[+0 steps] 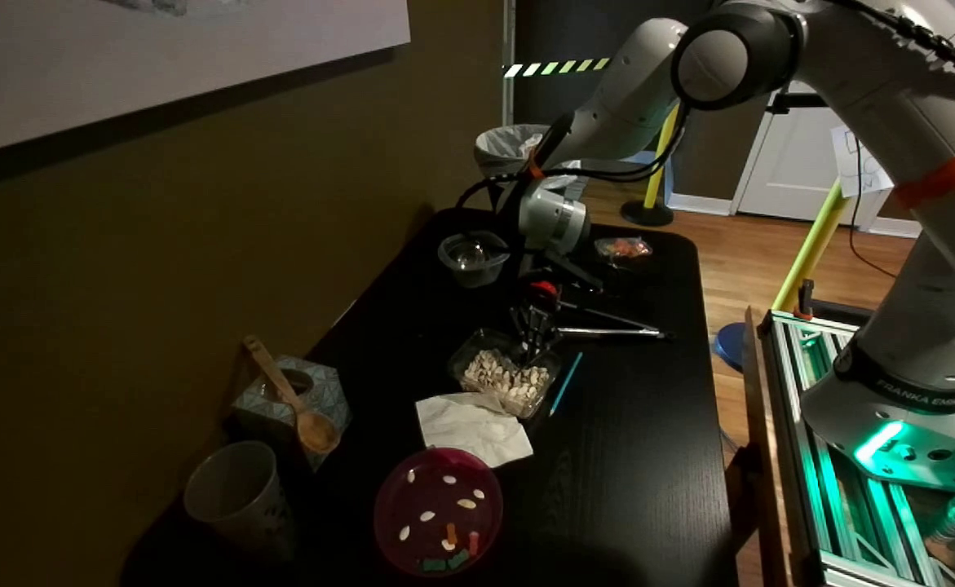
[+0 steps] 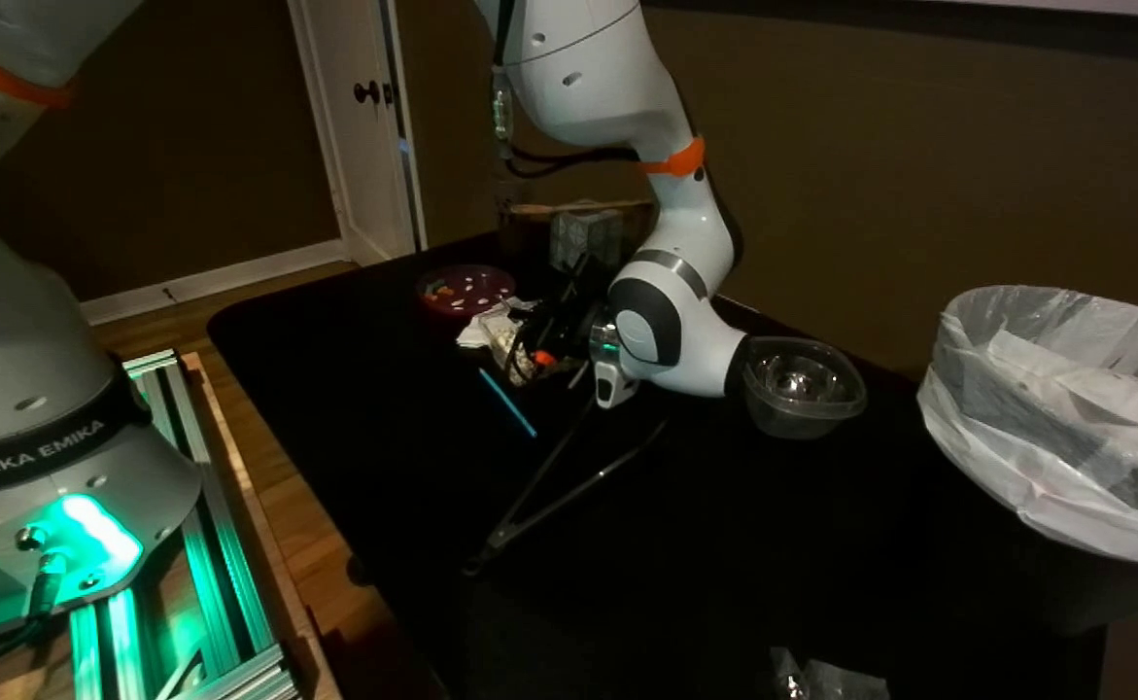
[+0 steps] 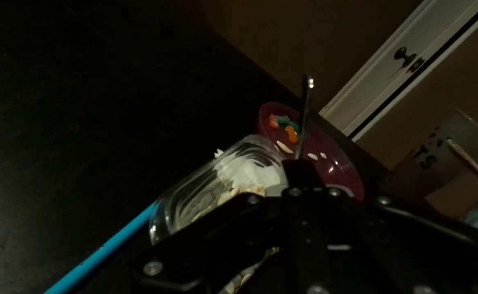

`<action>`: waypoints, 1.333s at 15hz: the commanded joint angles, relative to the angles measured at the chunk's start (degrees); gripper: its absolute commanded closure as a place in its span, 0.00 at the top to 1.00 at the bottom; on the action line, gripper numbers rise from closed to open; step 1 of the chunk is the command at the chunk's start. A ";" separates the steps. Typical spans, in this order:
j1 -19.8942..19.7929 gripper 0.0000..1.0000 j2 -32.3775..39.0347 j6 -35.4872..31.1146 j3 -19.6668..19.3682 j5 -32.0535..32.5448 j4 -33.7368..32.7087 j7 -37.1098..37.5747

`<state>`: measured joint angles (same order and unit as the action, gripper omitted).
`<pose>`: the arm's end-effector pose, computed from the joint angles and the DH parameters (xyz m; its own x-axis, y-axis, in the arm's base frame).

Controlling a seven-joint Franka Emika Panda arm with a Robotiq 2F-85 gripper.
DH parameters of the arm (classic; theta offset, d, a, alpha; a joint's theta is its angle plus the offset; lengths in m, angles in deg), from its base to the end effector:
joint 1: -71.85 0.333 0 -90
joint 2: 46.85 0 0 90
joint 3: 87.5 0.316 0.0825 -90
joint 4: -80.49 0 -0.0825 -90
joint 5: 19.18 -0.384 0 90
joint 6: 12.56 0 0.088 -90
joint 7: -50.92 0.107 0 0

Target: Use the tea spoon to move the contents of the square bowl into the empty bowl on the right

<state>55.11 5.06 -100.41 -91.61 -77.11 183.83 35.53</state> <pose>0.5141 -0.0980 0.0439 0.5999 -0.0754 -0.7965 -0.7763 -0.2960 -0.5566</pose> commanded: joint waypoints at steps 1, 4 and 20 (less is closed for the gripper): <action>-2.86 0.01 4.58 5.31 0.31 -2.20 -4.42 -3.37; -4.24 0.01 6.53 7.93 -0.11 -3.30 -6.41 -5.14; -0.97 0.01 6.82 4.40 -0.09 2.53 -7.46 -19.71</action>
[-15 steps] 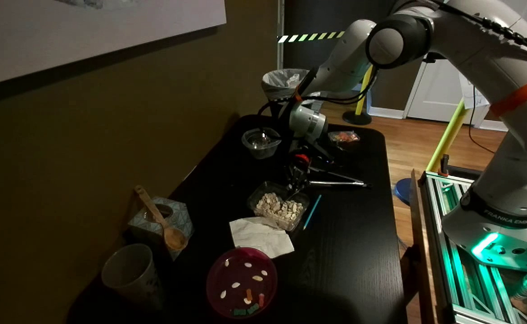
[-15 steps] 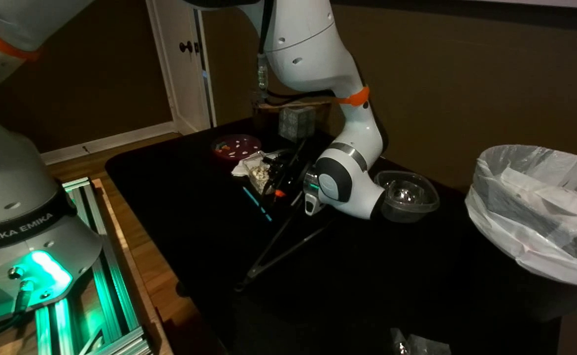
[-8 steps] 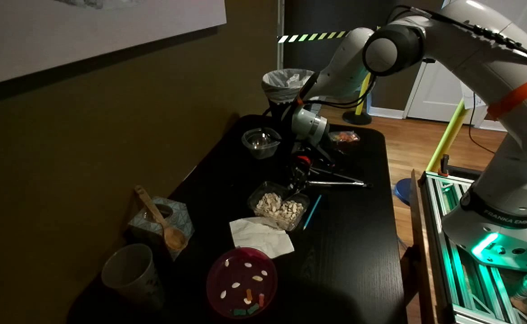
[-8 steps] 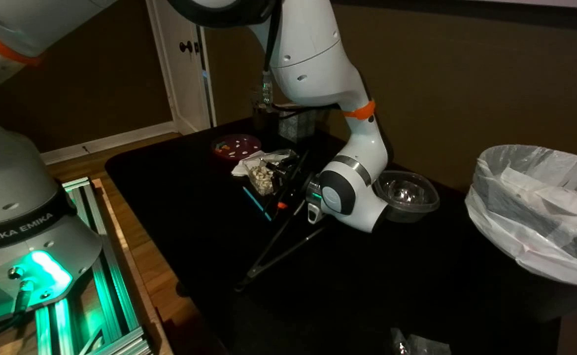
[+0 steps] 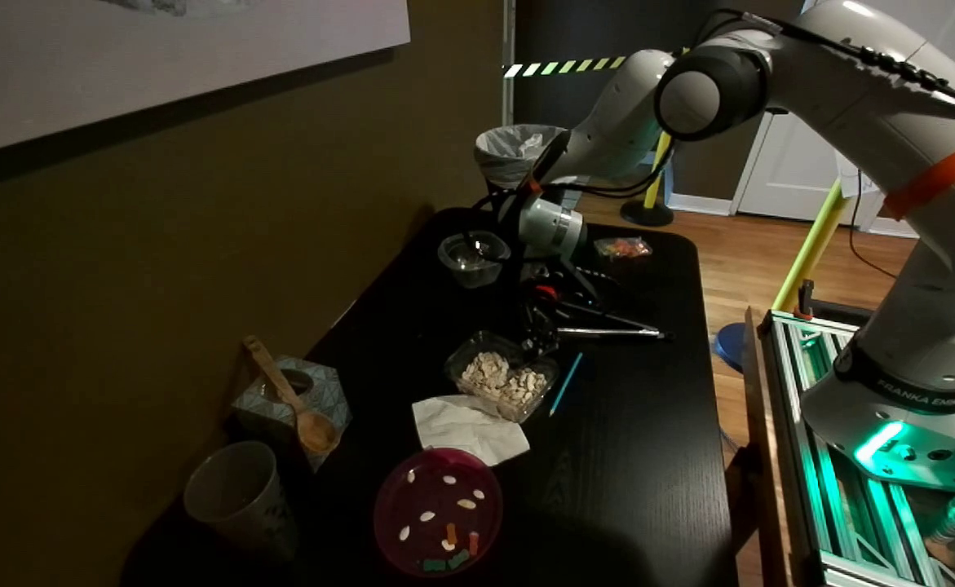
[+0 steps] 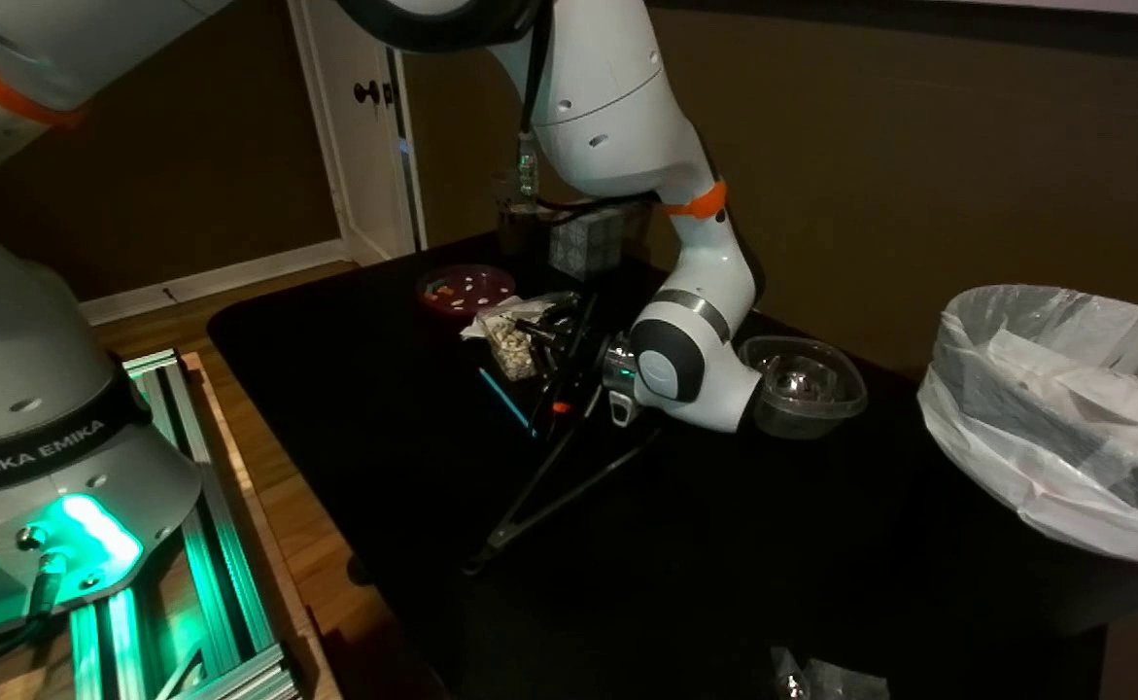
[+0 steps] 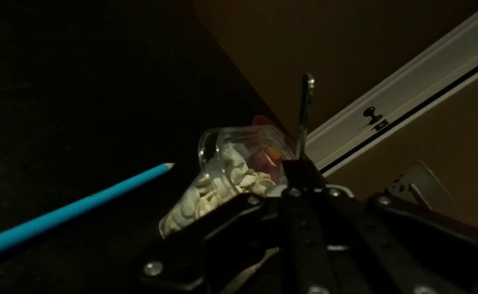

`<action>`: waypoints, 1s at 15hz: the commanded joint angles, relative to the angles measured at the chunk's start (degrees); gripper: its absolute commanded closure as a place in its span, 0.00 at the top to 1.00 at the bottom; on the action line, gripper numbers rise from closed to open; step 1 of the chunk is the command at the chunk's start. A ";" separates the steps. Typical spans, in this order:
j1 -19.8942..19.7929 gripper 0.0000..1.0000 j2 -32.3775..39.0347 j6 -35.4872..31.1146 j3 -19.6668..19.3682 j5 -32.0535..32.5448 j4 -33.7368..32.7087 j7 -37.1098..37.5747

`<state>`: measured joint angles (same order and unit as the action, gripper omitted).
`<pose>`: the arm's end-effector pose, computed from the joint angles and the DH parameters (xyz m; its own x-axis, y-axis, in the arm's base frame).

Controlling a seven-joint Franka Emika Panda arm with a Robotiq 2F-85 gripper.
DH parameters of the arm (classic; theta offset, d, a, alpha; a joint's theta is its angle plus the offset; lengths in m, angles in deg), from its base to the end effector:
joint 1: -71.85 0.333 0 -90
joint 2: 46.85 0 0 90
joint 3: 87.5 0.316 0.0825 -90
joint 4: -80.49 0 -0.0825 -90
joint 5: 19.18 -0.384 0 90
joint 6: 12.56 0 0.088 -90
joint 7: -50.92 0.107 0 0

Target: Use the tea spoon to move the contents of the square bowl into the empty bowl on the right

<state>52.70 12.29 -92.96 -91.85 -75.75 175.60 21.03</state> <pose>0.5184 -0.1171 0.0182 0.7576 0.0833 -0.6474 -0.6126 -0.2520 -0.7492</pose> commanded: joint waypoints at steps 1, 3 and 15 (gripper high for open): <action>1.65 0.01 -0.63 -3.24 0.24 1.17 0.87 -6.54; 2.07 0.01 -0.93 -3.73 0.30 1.16 1.10 -9.03; 0.53 0.01 -3.82 -3.15 0.43 -4.23 2.85 -18.43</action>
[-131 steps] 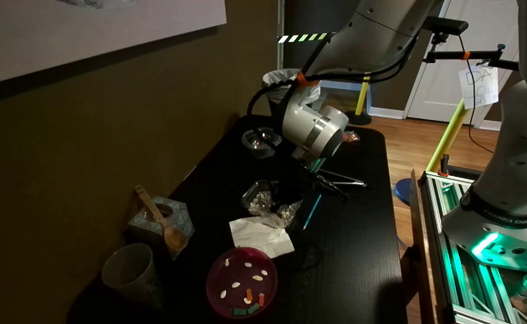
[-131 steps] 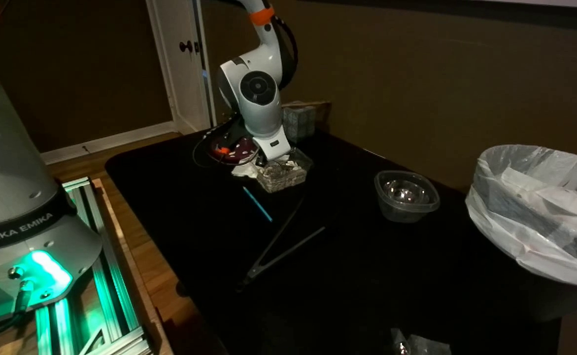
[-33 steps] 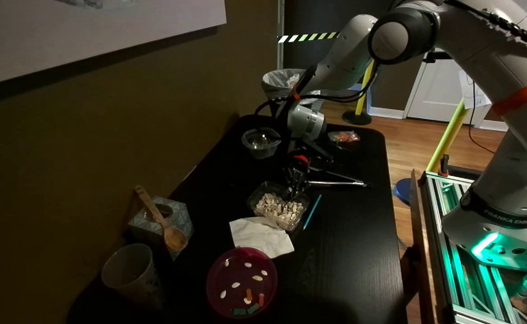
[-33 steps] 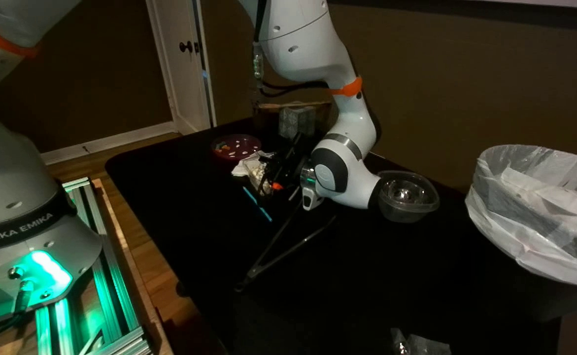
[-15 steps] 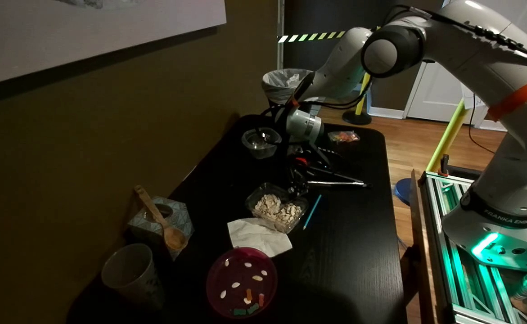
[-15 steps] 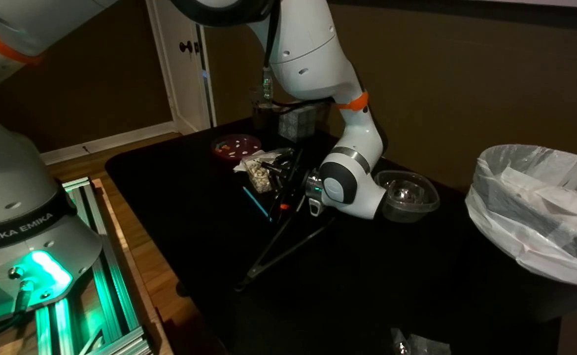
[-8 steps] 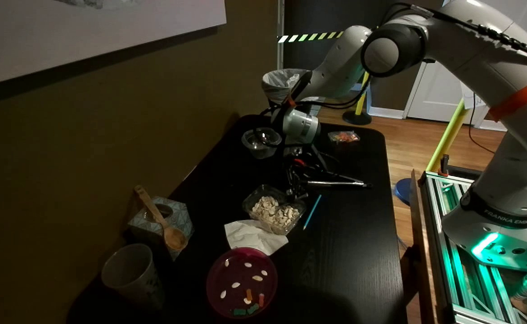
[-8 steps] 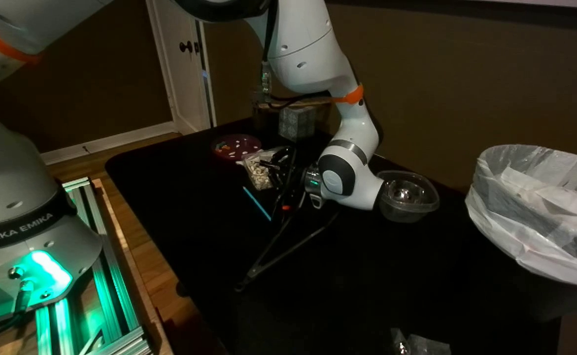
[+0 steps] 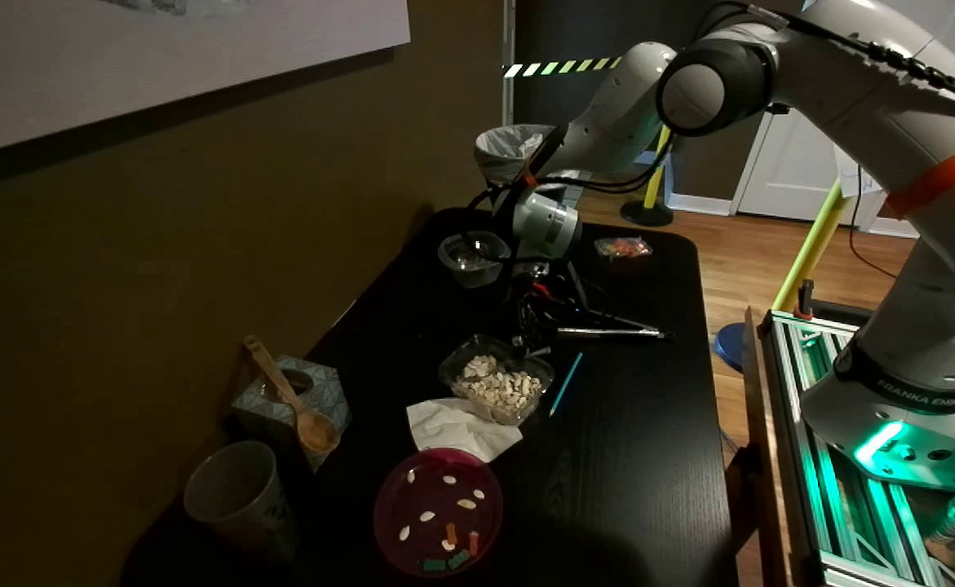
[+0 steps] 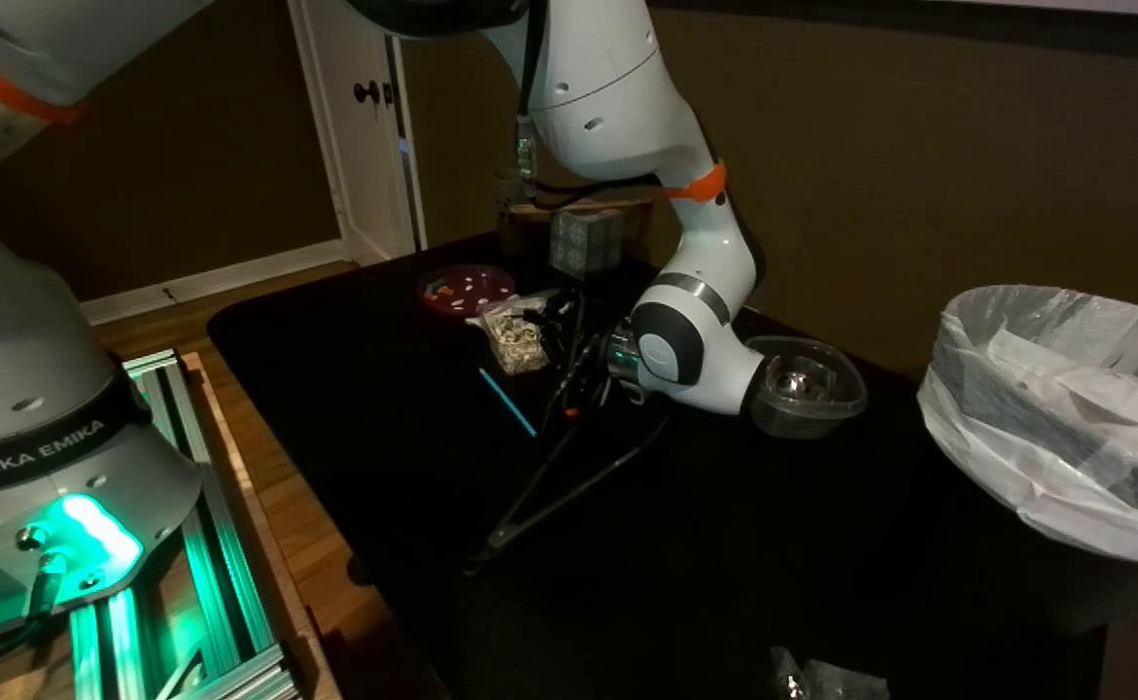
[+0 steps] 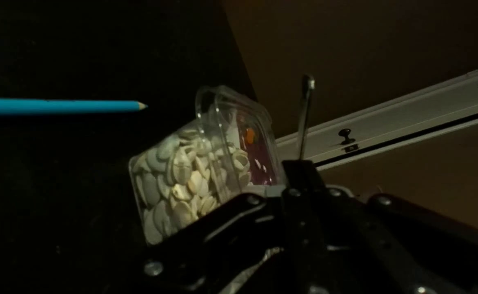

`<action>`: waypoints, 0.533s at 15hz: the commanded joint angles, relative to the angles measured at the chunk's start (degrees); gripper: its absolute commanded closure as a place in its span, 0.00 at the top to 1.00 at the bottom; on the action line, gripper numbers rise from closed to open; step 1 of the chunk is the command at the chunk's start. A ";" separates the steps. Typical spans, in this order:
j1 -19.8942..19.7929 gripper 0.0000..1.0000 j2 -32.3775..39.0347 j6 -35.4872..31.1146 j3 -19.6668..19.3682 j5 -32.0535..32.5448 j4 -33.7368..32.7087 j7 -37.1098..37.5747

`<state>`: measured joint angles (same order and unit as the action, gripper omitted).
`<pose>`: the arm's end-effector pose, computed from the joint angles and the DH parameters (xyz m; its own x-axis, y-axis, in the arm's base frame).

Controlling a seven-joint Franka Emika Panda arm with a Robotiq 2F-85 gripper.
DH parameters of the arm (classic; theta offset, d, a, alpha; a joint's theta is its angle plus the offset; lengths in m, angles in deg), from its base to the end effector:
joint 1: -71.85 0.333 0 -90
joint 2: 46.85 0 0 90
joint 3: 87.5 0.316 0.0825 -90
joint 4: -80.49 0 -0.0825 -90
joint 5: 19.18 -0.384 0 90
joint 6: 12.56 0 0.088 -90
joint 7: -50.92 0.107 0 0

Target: Use the tea spoon to move the contents of the square bowl into the empty bowl on the right

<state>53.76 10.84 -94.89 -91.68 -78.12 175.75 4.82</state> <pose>0.5338 -0.1099 0.0301 0.9179 0.1169 -0.3792 -0.3473 -0.2255 -0.9102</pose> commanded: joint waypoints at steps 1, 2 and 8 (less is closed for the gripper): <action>-0.82 0.01 -2.64 -0.63 0.27 -2.54 2.76 -2.15; -0.94 0.01 -3.17 -0.92 0.09 -3.40 2.96 -2.12; -1.75 0.01 -7.57 -2.05 -1.66 -10.26 4.36 -0.70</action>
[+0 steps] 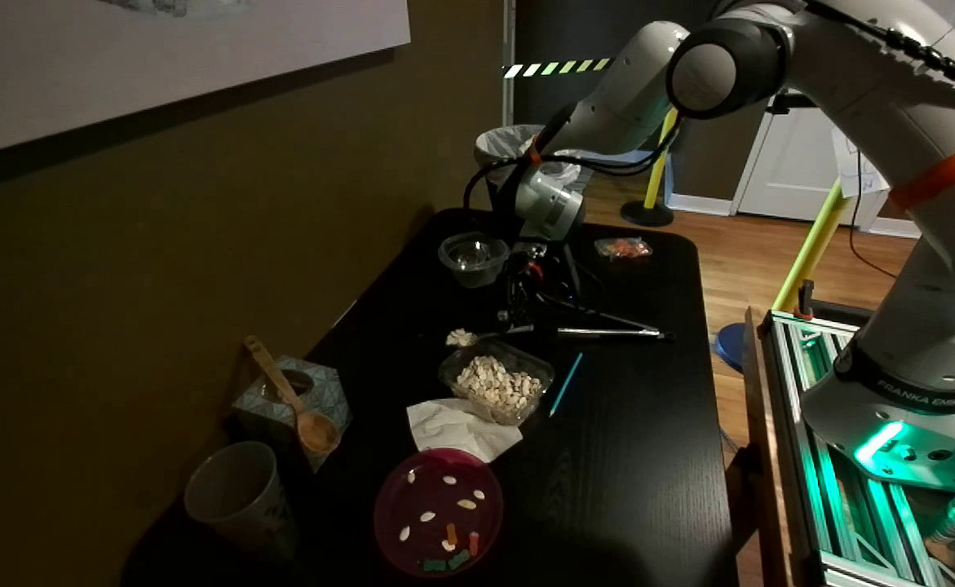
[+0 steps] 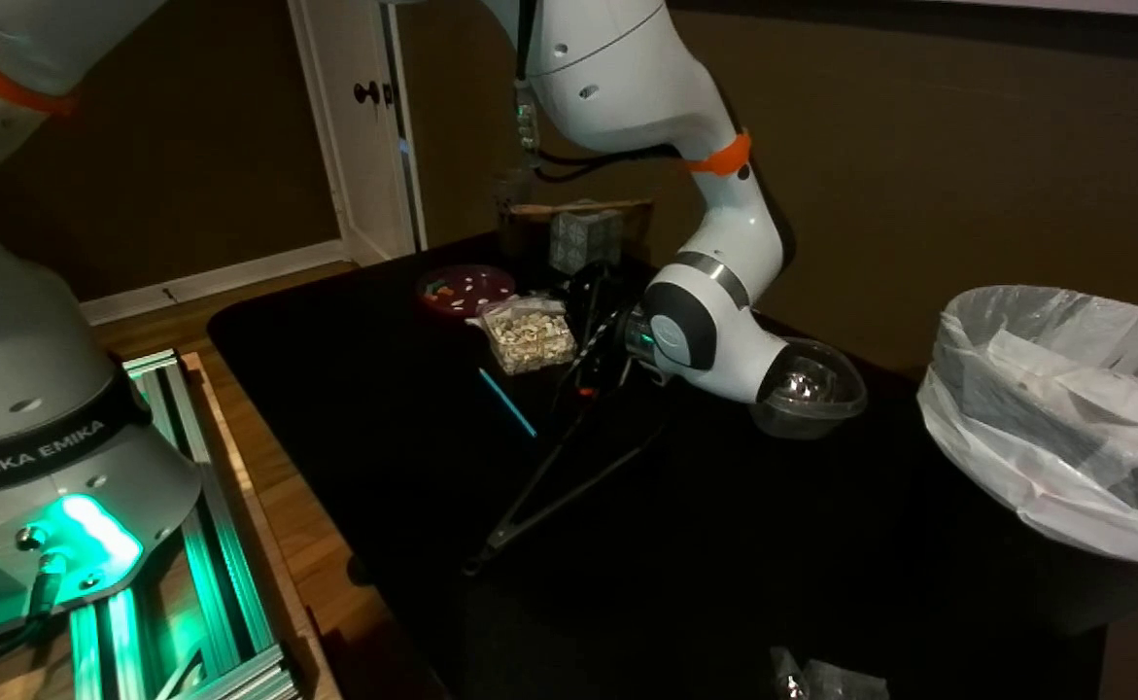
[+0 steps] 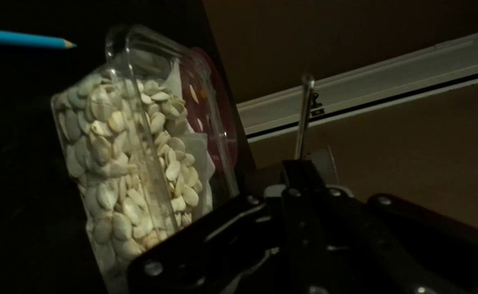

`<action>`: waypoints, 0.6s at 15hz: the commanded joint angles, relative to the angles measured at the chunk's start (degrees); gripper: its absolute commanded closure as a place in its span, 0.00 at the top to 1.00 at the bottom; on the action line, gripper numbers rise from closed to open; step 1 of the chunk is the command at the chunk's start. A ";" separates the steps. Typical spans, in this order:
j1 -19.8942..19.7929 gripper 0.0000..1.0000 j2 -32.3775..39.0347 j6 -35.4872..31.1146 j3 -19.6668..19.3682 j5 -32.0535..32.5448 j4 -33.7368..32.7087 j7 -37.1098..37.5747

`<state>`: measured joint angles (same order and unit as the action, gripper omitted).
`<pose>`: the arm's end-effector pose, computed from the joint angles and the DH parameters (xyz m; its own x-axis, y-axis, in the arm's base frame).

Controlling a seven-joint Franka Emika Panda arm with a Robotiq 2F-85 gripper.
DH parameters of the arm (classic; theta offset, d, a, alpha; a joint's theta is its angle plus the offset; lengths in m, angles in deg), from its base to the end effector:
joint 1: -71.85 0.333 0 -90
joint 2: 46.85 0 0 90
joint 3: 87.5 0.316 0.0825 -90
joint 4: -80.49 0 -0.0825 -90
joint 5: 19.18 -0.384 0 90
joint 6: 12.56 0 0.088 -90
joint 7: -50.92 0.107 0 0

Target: Use the tea spoon to move the contents of the square bowl into the empty bowl on the right

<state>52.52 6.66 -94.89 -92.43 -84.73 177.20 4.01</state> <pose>0.5519 -0.1296 0.0690 0.9537 0.0043 -0.3006 -0.2961 -0.1594 -0.9418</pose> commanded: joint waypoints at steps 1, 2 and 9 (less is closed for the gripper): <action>-0.84 0.01 -4.01 -2.25 -1.35 -5.05 2.95 0.13; -1.17 0.01 -4.62 -2.44 -1.85 -6.44 3.01 0.03; -3.21 0.01 -7.59 -5.59 -4.83 -17.44 5.16 0.05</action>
<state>49.68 1.17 -98.05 -96.43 -97.64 178.98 4.12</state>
